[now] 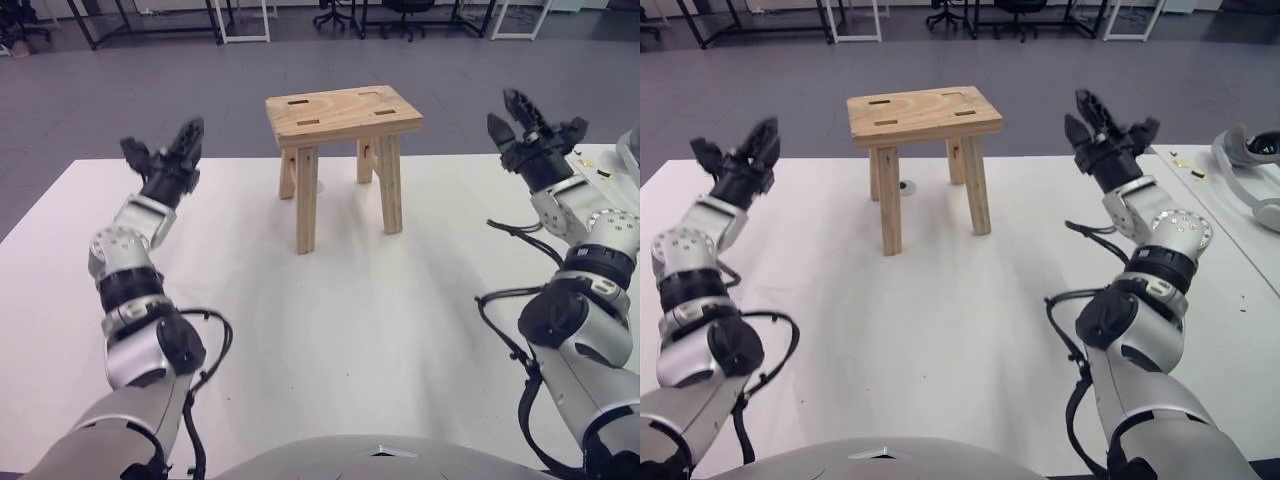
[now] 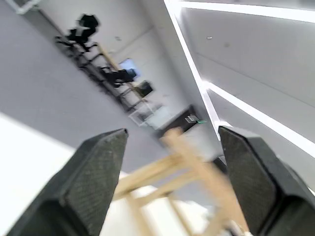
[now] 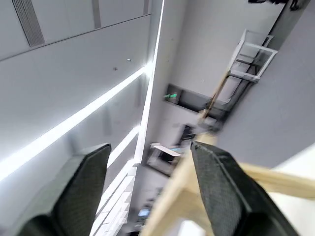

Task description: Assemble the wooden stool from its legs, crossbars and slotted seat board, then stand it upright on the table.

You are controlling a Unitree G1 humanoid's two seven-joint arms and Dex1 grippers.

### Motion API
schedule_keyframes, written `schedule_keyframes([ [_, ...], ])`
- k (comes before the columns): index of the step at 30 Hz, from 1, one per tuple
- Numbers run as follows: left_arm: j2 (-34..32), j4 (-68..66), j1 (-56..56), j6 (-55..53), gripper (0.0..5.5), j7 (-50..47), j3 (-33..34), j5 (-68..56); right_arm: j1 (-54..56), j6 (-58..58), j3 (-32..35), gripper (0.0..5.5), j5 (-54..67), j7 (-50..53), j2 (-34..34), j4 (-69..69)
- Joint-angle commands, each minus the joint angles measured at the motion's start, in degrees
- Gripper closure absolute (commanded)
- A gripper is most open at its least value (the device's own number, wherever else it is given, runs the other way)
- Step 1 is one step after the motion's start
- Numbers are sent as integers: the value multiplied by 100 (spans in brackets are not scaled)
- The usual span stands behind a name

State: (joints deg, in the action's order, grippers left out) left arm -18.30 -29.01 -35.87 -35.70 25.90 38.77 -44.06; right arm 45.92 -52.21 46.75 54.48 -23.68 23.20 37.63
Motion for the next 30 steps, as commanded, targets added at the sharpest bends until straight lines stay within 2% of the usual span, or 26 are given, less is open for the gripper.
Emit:
schedule_keyframes([
  [1,196,504,941,433,212,-636,-511,774,-1407,1175,-902,249,-1255,521,-465,-888],
  [7,520,1556,1583,664,212,-579,-1373,1093,-2503,2154,-2116,249,-2537,1054,-1016,-1926],
  [12,582,1553,1826,1064,212,-827,-1746,1600,-2861,2518,-2557,249,-3170,1413,-1100,-1915],
  [16,713,1582,2078,1622,212,-898,-2145,2089,-2964,2172,-2561,249,-3034,1593,-1315,-1973],
  [20,1046,1327,2164,2293,212,-1051,-2068,2114,-3030,2030,-2556,249,-2958,1698,-1475,-1974],
  [23,1110,1215,2176,2702,212,-1159,-2041,2172,-2898,2016,-2117,249,-2521,1863,-1657,-1865],
  [30,1171,1271,2269,2740,212,-1012,-1953,1919,-3069,1906,-2500,249,-2701,1796,-1542,-2042],
])
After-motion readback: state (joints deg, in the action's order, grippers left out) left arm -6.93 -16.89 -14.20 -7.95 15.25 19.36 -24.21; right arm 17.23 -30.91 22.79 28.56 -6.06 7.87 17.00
